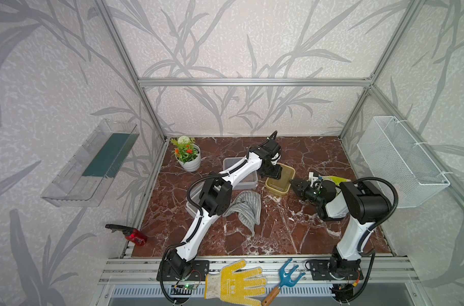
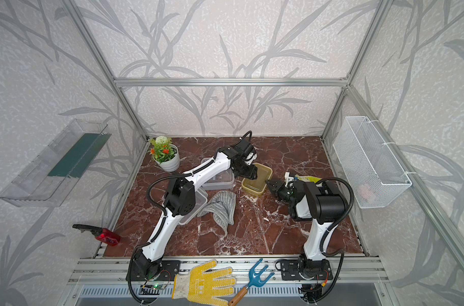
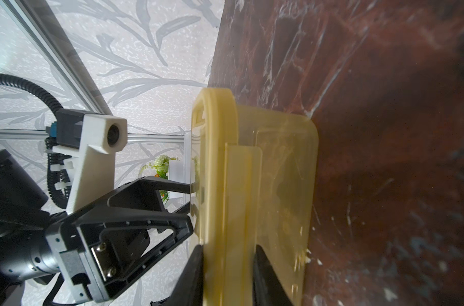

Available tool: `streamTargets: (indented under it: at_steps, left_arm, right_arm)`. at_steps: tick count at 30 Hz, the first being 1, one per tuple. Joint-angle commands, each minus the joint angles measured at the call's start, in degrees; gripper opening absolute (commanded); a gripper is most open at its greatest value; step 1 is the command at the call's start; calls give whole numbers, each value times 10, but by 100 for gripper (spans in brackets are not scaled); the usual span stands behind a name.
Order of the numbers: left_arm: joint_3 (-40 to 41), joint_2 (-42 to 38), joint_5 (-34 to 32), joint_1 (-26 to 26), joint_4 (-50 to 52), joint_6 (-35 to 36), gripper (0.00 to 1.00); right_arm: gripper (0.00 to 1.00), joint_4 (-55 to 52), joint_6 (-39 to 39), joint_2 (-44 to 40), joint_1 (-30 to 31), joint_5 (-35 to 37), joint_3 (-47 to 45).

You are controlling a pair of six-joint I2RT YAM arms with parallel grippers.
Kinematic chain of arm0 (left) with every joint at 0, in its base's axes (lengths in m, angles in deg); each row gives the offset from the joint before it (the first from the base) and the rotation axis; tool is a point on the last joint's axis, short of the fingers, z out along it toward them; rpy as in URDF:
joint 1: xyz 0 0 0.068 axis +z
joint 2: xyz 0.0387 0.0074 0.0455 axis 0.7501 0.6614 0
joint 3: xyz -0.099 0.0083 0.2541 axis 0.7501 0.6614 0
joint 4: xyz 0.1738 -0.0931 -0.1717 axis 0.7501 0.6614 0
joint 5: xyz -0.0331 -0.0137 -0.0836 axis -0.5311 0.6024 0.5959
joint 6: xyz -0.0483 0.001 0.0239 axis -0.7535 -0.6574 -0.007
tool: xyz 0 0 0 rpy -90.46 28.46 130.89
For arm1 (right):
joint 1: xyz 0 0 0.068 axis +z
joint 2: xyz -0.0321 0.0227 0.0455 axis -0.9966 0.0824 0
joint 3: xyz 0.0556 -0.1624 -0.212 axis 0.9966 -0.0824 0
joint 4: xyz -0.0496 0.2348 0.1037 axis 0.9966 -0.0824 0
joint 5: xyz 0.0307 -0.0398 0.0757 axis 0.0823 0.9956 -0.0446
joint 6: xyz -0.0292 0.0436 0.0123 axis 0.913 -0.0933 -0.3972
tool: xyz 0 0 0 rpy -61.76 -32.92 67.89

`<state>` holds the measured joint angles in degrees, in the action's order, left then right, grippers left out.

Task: Wipe the insides of the lunch boxes
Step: Open the fastener of the lunch box.

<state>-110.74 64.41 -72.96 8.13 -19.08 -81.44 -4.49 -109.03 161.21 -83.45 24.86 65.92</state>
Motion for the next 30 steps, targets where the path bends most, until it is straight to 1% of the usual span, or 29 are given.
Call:
streamTargets:
  at_steps: [1, 4, 7, 14, 21, 24, 29, 30]
  left_arm:
    - [-1, 29, -34, -1, 45, 16, 63]
    - [-3, 32, -42, -3, 50, 17, 63]
    - [-14, 42, -51, -4, 64, 17, 63]
    - [-27, 54, -62, -7, 77, 16, 63]
    - [-31, 56, -78, -9, 83, 20, 63]
    - [-36, 58, -72, -12, 83, 22, 63]
    - [-29, 49, -19, -14, 58, 19, 64]
    - [-29, 47, -22, -16, 58, 19, 64]
  right_arm:
    - [16, -65, 40, -31, -1, 8, 1]
    - [15, -105, 53, -48, -1, 13, 7]
    - [13, -166, 77, -80, 0, 21, 12]
    - [14, -400, 168, -197, 0, 59, 42]
    - [12, -546, 221, -252, 7, 99, 77]
    - [12, -556, 224, -249, 7, 100, 79]
    - [11, -547, 226, -227, 8, 98, 70]
    - [11, -557, 230, -229, 8, 100, 73]
